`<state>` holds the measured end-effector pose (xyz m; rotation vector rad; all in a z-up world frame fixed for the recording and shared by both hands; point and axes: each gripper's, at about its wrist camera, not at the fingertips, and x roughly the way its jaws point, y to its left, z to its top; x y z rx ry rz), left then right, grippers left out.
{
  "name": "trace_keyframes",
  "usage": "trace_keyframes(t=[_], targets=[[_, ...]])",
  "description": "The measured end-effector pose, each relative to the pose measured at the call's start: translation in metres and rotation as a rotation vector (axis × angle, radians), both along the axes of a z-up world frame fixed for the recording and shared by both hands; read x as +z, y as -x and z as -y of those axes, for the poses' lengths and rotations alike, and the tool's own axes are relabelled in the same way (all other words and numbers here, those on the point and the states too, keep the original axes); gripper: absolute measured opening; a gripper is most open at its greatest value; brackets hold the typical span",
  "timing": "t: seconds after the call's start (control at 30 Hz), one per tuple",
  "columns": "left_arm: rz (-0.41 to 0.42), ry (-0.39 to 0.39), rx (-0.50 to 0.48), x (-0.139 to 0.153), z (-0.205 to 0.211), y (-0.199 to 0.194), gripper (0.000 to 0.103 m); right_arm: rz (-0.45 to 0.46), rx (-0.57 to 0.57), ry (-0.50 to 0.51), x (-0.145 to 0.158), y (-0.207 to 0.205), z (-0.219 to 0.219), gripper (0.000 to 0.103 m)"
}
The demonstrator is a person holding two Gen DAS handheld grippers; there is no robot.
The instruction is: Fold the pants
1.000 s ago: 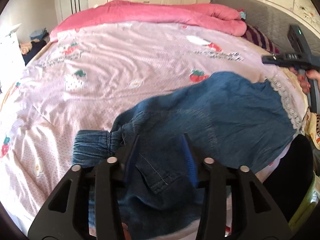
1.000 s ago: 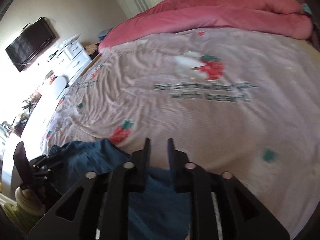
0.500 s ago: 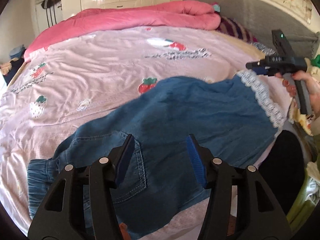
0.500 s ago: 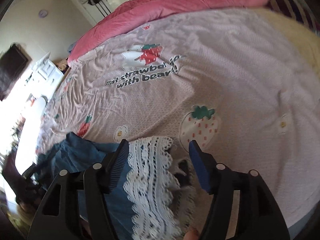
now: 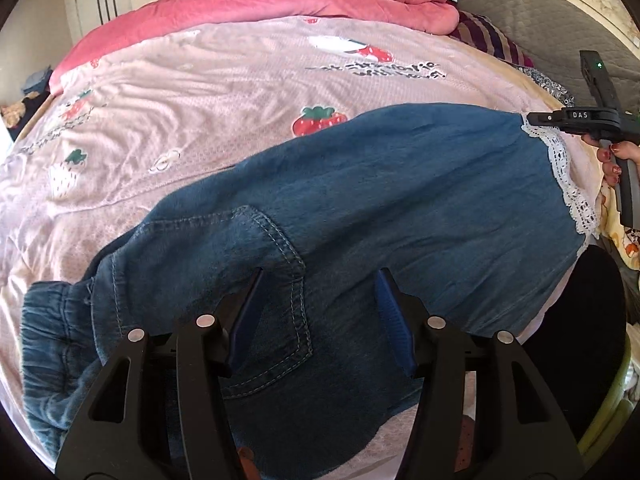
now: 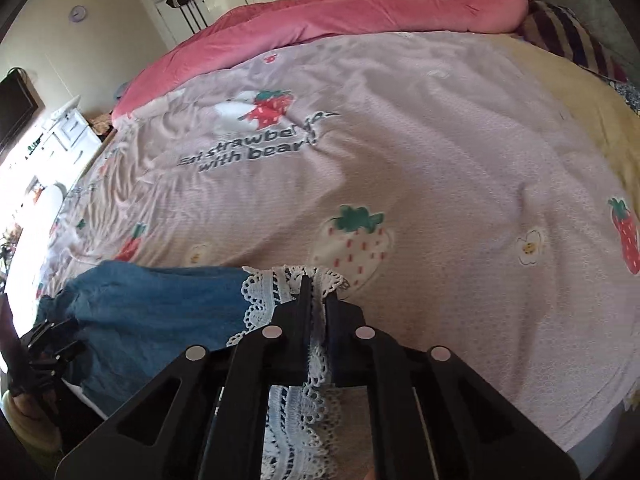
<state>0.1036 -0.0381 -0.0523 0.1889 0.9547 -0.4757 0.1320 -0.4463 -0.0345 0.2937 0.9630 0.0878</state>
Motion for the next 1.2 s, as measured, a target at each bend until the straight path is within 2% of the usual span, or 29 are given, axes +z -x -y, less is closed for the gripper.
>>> trace_keyframes(t=[0.1,0.2,0.27,0.33,0.43,0.53,0.6,0.7,0.9,1.0,1.07,1.13,1.2], targets=[[-0.001,-0.002,0.001,-0.003,-0.001,-0.002,0.048,0.019,0.022,0.042,-0.005,-0.007,-0.006,0.007],[0.0,0.015,0.001,0.0,-0.005,-0.003,0.048,0.038,-0.013,-0.01,0.004,0.002,0.004,0.02],[0.014,0.045,0.005,0.008,-0.01,0.001,0.049,0.075,-0.018,-0.008,0.017,0.013,0.008,0.037],[0.031,0.068,0.011,0.018,-0.016,0.006,0.053,0.11,-0.013,0.019,0.033,0.037,0.01,0.048],[0.077,0.064,0.02,0.033,-0.022,0.018,0.059,0.128,0.025,0.052,0.048,0.069,0.003,0.05],[0.118,0.046,0.07,0.046,-0.036,0.031,0.065,0.121,0.07,0.088,0.048,0.1,-0.013,0.064],[0.137,0.043,0.098,0.053,-0.046,0.04,0.072,0.102,0.097,0.114,0.039,0.116,-0.025,0.064],[0.149,0.012,0.126,0.059,-0.058,0.05,0.075,0.048,0.119,0.152,0.021,0.134,-0.042,0.064],[0.139,0.023,0.161,0.063,-0.069,0.062,0.078,-0.018,0.123,0.081,0.0,0.141,-0.05,0.062],[0.122,0.034,0.144,0.056,-0.06,0.064,0.078,-0.046,0.154,0.071,-0.004,0.136,-0.056,0.042],[0.105,0.04,0.13,0.051,-0.053,0.063,0.078,-0.073,0.17,0.085,-0.01,0.133,-0.058,0.019],[0.094,0.036,0.126,0.044,-0.049,0.061,0.078,-0.09,0.192,0.089,-0.014,0.133,-0.06,0.009],[0.073,0.009,0.143,0.033,-0.049,0.055,0.078,-0.102,0.205,0.103,-0.016,0.135,-0.061,0.008]])
